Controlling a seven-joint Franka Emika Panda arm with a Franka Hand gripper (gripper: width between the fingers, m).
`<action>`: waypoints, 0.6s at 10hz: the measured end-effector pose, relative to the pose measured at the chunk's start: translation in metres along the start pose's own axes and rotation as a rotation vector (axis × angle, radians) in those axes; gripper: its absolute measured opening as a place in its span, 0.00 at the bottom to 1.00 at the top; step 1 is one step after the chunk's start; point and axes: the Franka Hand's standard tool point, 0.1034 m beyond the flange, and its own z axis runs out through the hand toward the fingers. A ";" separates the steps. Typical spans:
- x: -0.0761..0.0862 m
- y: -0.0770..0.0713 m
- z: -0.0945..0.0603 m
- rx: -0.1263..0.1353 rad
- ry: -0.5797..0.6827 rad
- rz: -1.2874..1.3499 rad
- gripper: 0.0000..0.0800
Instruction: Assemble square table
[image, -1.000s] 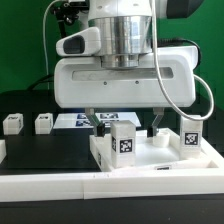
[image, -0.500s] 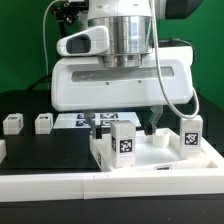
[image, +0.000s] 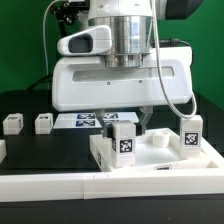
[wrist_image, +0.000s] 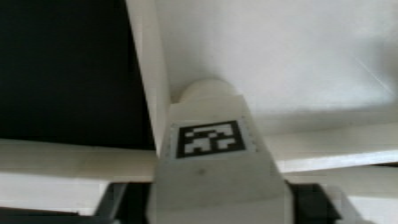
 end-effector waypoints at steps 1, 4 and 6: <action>0.000 0.000 0.000 0.000 0.000 0.016 0.36; 0.000 0.001 0.000 0.002 0.000 0.126 0.36; 0.000 0.001 0.000 0.001 0.004 0.314 0.36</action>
Offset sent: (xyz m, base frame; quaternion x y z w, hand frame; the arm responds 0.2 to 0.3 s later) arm 0.0000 0.0000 0.0000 0.0000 0.0000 0.1938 0.9810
